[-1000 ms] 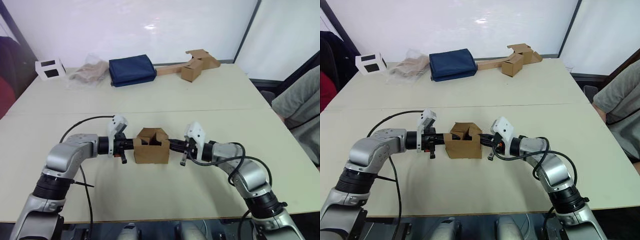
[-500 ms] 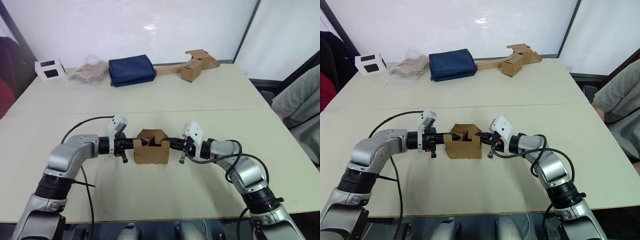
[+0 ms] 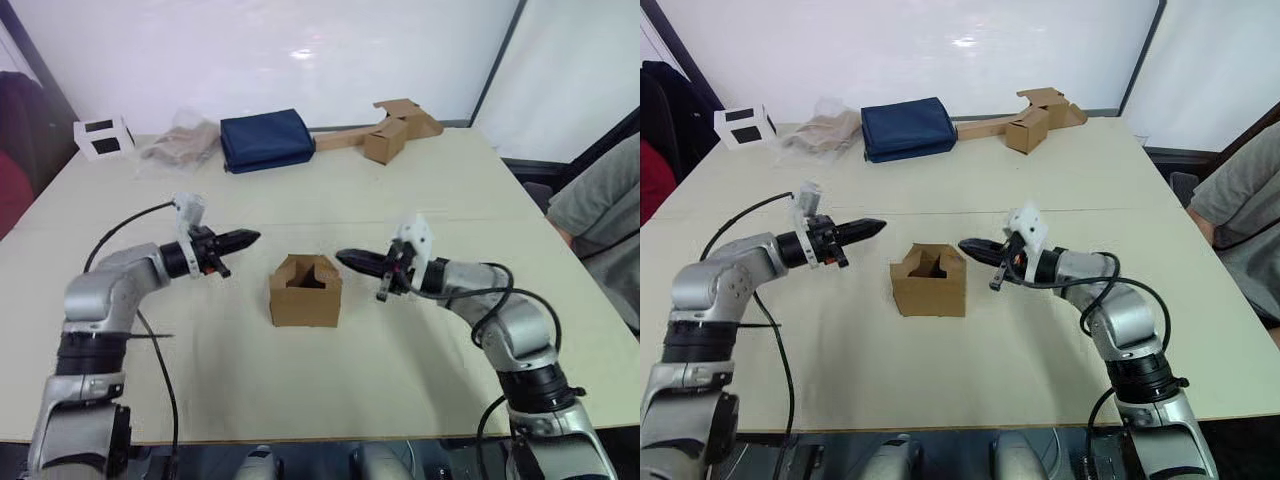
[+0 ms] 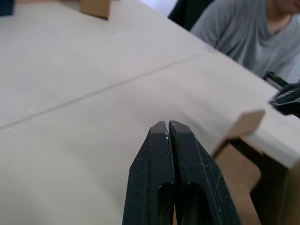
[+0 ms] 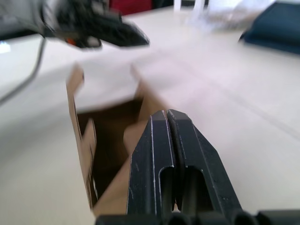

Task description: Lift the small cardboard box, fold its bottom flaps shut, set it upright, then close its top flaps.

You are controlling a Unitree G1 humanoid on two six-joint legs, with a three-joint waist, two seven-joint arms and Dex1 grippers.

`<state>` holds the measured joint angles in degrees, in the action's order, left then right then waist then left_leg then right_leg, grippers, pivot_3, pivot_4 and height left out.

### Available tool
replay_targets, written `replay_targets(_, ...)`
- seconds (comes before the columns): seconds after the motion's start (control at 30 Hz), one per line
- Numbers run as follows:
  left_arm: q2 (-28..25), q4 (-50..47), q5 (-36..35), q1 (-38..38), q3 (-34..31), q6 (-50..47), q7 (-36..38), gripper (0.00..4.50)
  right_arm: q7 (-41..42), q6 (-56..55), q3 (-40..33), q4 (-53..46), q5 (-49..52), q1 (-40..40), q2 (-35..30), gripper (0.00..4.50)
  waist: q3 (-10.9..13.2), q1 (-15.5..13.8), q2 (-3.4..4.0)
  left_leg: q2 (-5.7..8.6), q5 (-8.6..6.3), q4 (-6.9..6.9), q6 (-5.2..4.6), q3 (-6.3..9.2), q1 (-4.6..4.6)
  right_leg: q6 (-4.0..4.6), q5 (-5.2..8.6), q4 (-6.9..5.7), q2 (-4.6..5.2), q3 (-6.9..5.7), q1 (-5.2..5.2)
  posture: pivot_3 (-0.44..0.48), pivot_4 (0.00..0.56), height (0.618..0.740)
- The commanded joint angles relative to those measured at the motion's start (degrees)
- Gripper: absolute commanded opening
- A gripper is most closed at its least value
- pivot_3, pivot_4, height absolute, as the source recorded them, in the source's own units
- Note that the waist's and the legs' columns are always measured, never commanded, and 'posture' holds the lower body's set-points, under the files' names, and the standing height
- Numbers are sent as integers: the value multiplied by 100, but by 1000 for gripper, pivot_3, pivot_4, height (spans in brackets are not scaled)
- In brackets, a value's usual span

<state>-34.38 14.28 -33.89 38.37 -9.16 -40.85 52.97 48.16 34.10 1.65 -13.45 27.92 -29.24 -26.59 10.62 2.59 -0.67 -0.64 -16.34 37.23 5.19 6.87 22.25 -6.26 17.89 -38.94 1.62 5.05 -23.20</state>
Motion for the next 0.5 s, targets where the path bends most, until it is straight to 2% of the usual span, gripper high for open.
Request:
replay_targets(0.03,-4,921,752,245,615,772,443,51,115,751,-143,-1065,765,-25,-341,0,0,1,1,1,0,-2,0,0,0,0,0,2,0,0,-1,0,150,740)
replay_targets(0.2,284,1949,1192,640,1091,1283,1061,51,125,1273,239,-1939,1002,45,-772,0,1,-2,1,1,0,0,0,1,3,0,0,2,-1,-1,-2,0,150,740)
replay_targets(0.37,517,2869,1589,913,1315,1829,1399,51,-230,1334,610,-2222,805,143,-718,0,1,1,0,1,0,2,0,3,6,0,0,2,-2,-4,-4,0,150,740)
replay_targets(0.5,635,3126,1649,1030,1300,1856,1780,51,-402,1190,1032,-2298,453,250,-721,0,1,11,-1,1,0,1,0,3,6,0,0,2,-2,-4,-5,0,150,740)
